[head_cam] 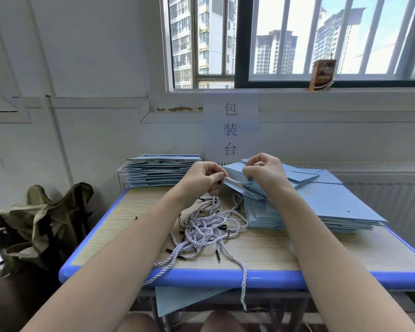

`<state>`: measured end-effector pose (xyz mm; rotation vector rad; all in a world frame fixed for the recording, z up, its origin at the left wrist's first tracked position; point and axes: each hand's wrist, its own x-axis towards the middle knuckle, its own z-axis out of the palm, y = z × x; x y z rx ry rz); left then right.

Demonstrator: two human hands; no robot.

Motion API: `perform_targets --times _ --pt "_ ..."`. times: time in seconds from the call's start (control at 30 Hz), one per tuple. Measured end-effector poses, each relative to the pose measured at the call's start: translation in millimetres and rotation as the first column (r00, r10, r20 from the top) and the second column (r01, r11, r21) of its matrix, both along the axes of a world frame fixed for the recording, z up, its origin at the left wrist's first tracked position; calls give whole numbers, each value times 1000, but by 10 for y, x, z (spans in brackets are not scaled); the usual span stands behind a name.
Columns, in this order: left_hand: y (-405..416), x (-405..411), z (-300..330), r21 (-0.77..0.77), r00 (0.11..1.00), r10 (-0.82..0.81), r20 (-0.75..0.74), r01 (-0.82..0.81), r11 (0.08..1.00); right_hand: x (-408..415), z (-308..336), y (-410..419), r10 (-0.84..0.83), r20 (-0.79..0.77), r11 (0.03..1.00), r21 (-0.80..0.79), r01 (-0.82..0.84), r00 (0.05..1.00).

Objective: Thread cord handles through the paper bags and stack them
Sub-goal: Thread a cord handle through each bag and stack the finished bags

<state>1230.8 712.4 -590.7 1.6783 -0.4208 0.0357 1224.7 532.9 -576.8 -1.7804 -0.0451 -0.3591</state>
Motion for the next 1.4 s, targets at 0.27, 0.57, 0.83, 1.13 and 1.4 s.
perform_targets --times 0.27,0.57,0.83,1.13,1.4 --pt "-7 23 -8 -25 1000 12 15 -11 1000 16 -89 61 -1 -24 959 -283 -6 1000" --pt "16 26 11 -109 1000 6 19 -4 994 44 -90 19 -32 -67 972 -233 15 997" --pt "36 31 8 -119 998 32 48 -26 992 83 -96 -22 -47 -100 971 -240 22 994" --pt "-50 36 -82 -44 945 268 186 -265 963 -13 -32 18 63 -114 979 -183 -84 991" --pt "-101 119 -236 358 846 234 479 -432 828 -56 -7 85 145 -110 976 -145 -160 983"
